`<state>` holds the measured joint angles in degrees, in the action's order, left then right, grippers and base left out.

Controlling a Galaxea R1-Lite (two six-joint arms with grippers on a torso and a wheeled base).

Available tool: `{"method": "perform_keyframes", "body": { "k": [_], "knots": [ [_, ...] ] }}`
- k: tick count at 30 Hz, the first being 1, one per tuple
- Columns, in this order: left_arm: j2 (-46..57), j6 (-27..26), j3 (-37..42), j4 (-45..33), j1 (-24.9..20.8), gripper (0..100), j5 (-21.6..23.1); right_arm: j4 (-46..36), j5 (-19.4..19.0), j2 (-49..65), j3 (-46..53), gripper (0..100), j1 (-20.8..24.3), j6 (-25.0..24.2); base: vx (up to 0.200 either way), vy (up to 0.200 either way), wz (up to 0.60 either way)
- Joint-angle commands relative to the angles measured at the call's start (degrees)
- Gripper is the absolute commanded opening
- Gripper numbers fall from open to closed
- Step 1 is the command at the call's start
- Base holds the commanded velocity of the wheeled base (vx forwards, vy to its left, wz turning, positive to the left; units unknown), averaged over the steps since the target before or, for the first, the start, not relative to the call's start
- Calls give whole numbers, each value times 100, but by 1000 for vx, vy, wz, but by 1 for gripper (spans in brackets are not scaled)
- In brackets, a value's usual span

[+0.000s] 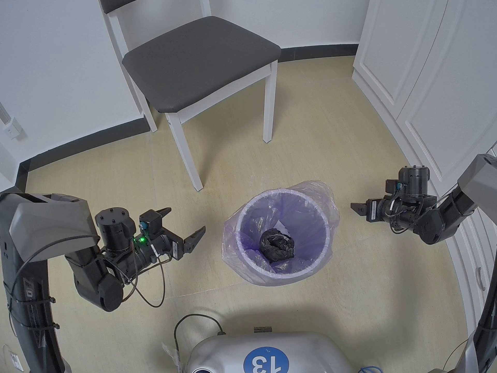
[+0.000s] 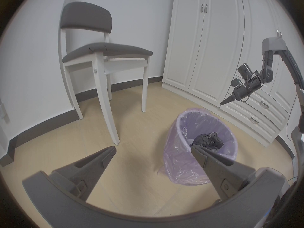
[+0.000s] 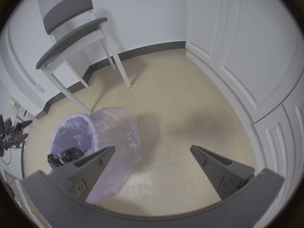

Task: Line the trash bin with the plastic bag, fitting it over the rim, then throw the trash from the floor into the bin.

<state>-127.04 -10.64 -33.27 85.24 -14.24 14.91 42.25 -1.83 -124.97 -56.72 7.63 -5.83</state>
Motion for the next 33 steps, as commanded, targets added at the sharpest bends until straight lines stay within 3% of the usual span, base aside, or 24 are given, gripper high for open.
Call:
{"method": "perform_keyframes", "body": {
  "k": [1, 6, 21, 33],
  "knots": [
    [540, -17, -83, -271, 79, 100, 3, 363, 25, -538, -269, 100, 265, -243, 0, 0, 0],
    [566, -43, -162, -429, 149, 100, 30, 855, 42, -995, -454, 100, 406, -437, 0, 0, 0],
    [197, -61, -92, -200, 299, 100, 65, 1294, 51, -2120, -1087, 100, 397, -542, 0, 0, 0],
    [-181, -8, -215, 213, 299, 100, 65, 1189, -19, -2849, -1869, 100, 195, -577, 0, 0, 0]
  ]
}}
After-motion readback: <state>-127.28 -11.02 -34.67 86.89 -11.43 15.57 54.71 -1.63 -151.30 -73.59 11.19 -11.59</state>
